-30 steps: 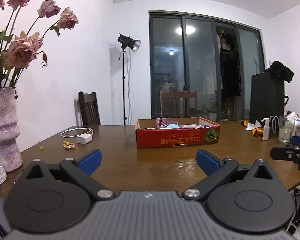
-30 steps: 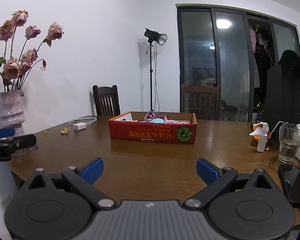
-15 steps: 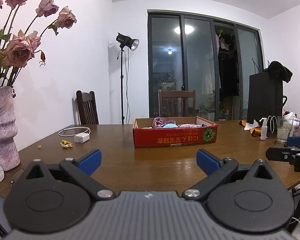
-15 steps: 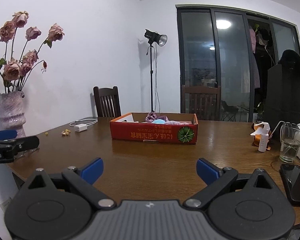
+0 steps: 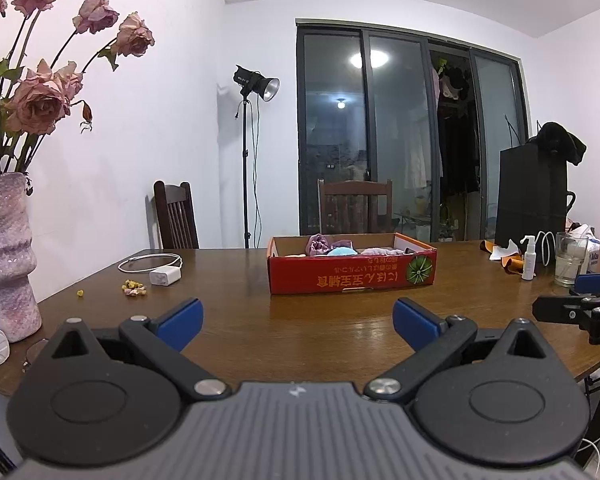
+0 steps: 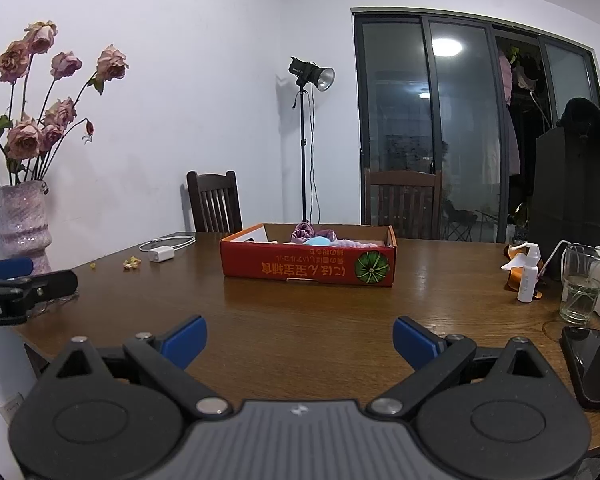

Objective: Organize soft objects

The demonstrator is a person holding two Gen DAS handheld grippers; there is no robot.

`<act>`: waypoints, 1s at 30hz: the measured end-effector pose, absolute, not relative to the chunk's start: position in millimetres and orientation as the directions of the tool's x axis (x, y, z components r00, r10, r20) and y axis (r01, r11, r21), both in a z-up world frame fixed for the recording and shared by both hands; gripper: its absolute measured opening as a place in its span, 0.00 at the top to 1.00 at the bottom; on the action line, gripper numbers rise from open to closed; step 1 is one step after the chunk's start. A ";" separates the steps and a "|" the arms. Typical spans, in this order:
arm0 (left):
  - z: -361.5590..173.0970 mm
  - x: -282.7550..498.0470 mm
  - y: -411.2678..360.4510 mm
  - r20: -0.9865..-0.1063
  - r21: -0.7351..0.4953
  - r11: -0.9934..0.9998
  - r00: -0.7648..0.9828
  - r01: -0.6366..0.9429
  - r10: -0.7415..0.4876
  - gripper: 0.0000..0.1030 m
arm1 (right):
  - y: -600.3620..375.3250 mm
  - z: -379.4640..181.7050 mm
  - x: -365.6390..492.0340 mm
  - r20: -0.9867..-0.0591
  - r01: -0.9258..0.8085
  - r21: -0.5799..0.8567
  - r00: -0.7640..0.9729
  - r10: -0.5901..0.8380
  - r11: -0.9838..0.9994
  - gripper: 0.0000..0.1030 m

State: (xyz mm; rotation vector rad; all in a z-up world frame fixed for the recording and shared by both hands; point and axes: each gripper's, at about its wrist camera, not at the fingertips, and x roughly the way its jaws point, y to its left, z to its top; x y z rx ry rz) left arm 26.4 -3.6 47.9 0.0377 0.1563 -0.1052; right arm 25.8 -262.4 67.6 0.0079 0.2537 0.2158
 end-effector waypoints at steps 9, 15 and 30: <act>48.4 24.8 -4.7 -0.157 0.030 0.994 0.983 0.103 -0.097 0.00 | -261.8 67.3 25.8 -0.245 -0.208 0.032 0.947 0.209 0.978 0.03; 49.4 24.2 -5.2 -0.154 0.033 0.994 0.983 0.104 -0.098 0.00 | -260.2 66.3 25.8 -0.246 -0.211 0.027 0.946 0.211 0.977 0.03; 49.6 21.8 -8.6 -0.147 0.055 0.993 0.984 0.106 -0.097 0.00 | -264.0 66.8 25.2 -0.233 -0.195 0.041 0.952 0.199 0.980 0.03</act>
